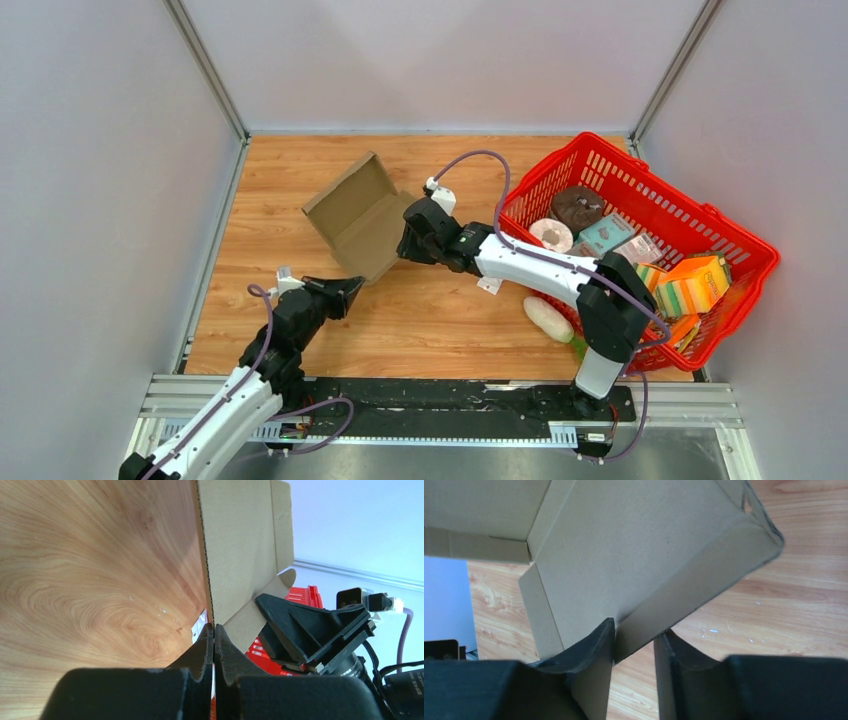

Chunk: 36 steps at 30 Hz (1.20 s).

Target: Fold the paper box

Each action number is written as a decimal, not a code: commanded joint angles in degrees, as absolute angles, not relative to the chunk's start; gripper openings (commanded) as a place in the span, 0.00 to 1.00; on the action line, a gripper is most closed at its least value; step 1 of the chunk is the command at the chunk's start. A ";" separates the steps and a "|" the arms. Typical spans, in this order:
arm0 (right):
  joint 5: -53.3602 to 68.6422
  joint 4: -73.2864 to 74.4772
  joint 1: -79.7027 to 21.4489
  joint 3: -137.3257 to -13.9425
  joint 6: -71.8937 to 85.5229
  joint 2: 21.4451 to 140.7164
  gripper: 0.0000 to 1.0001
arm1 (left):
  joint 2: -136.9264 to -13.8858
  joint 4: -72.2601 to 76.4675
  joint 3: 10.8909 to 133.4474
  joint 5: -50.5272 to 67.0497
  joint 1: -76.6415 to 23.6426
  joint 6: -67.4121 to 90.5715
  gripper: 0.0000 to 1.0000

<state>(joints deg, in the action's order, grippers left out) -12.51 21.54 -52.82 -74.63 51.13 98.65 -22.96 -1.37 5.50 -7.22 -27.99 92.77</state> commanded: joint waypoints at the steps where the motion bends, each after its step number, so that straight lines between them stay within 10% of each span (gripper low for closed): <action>1: -16.61 18.46 -52.82 -78.49 54.23 99.58 0.31 | -21.97 2.02 4.83 -5.98 -27.69 93.78 0.00; 4: -18.63 18.46 -52.91 -79.01 54.06 99.49 0.17 | -21.18 3.25 3.96 -4.93 -27.77 93.34 0.01; 11: -25.47 21.97 -52.73 -84.89 43.00 99.93 0.00 | -16.80 6.06 2.02 2.10 -27.77 92.03 0.48; 18: -21.82 27.49 -49.76 -94.63 13.74 102.04 0.00 | -9.67 -1.38 11.14 11.77 -27.69 77.14 0.46; 27: -1.17 44.61 -47.03 -104.58 -17.54 104.41 0.00 | -26.26 -38.30 47.26 -3.65 -27.69 38.60 0.46; 36: 16.77 65.21 -43.25 -122.08 -26.36 115.13 0.00 | -44.37 -24.21 54.06 -5.28 -27.69 15.75 0.54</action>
<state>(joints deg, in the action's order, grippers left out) 5.45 55.02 -46.04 -116.68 -19.55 112.71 -38.92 -30.52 53.95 -4.84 -27.97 31.59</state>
